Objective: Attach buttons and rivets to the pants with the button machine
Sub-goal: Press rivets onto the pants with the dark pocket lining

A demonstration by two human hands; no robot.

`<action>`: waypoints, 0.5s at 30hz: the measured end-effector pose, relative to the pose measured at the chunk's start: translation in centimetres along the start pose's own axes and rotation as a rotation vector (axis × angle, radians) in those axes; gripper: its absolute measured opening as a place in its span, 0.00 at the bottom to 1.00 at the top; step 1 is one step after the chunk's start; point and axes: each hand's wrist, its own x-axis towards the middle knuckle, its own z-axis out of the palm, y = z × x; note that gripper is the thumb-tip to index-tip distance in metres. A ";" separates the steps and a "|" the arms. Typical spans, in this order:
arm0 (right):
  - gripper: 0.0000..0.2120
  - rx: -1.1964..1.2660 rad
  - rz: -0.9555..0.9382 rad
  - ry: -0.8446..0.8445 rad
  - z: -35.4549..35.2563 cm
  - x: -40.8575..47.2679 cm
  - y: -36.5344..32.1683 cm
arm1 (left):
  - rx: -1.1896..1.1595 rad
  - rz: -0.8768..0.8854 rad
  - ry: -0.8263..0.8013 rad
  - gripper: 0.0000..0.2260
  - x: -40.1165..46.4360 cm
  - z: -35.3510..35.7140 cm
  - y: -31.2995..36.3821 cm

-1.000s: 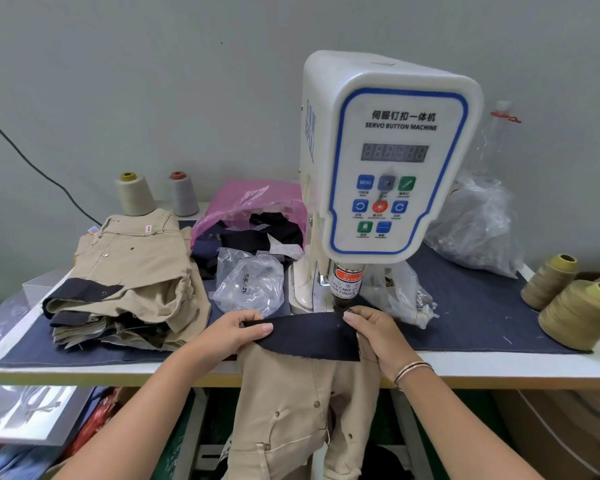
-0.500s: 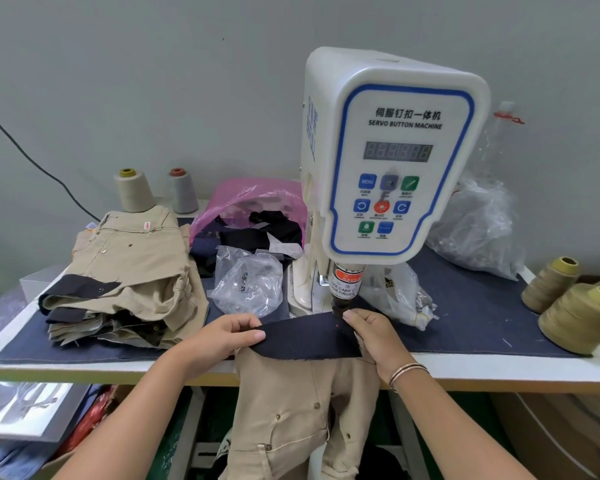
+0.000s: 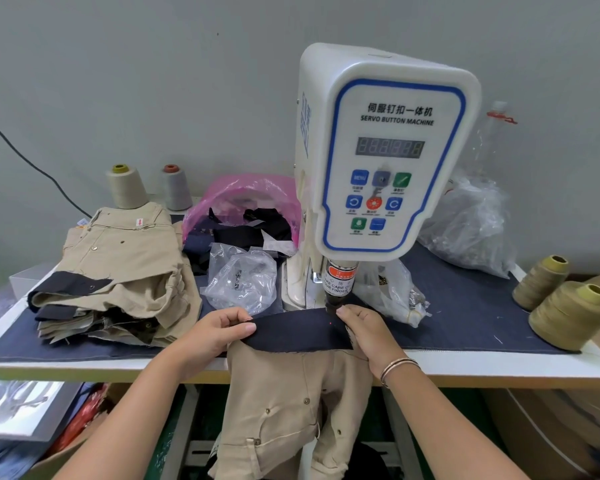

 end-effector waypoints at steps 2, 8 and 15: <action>0.14 -0.004 -0.006 -0.007 -0.1 0.1 0.3 | 0.005 -0.001 0.000 0.10 0.0 0.0 0.0; 0.12 0.026 -0.015 -0.001 -0.1 0.0 0.5 | 0.002 0.009 -0.002 0.09 0.0 0.0 0.1; 0.18 0.067 -0.005 0.007 -0.4 -2.4 -0.4 | 0.243 0.050 -0.056 0.04 -0.4 0.5 0.5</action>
